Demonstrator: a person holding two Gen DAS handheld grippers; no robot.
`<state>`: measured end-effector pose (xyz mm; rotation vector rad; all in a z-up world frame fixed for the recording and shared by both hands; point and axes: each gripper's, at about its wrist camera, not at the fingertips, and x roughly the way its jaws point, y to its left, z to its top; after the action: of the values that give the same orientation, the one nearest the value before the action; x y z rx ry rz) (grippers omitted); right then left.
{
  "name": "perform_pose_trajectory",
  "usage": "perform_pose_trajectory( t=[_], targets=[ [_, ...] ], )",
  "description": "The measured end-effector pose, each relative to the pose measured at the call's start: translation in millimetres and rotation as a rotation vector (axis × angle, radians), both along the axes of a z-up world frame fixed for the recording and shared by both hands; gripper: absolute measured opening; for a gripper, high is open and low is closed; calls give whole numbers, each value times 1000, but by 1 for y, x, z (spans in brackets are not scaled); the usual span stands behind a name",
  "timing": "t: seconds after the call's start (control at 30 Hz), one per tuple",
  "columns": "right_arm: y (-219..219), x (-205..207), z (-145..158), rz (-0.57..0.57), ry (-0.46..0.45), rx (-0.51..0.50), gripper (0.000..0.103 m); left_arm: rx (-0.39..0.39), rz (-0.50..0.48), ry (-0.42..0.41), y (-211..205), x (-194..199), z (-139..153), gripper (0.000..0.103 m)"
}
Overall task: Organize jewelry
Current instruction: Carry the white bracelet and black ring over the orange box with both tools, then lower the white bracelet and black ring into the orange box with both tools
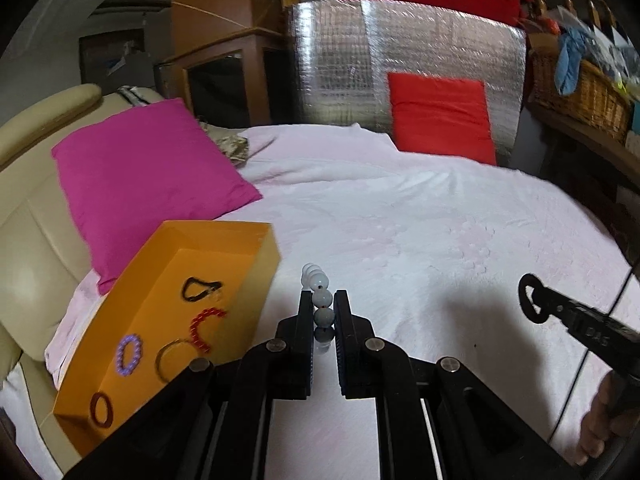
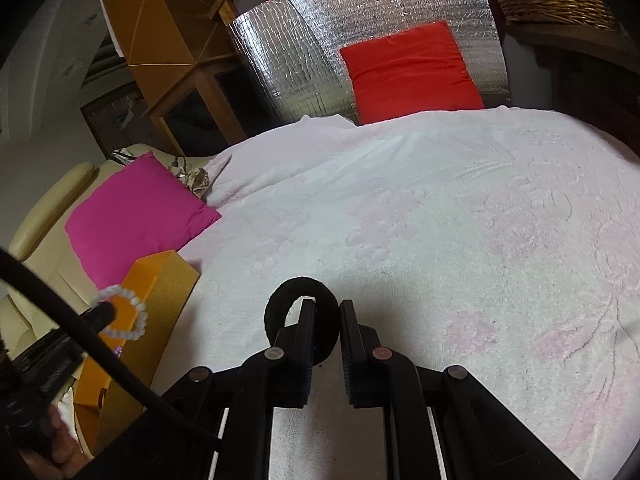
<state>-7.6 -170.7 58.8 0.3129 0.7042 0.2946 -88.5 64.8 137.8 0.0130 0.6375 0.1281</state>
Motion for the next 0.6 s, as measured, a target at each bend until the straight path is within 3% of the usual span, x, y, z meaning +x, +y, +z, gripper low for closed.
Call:
perform_pose_trajectory(
  t=[0.3,0.6],
  targets=[
    [17,-28,-4,-3,2,27,13,26,77,-73,58,-67,43,10],
    [77,-64,17,154,40,78,13,35,174,-70,128,-111,47,10]
  ],
)
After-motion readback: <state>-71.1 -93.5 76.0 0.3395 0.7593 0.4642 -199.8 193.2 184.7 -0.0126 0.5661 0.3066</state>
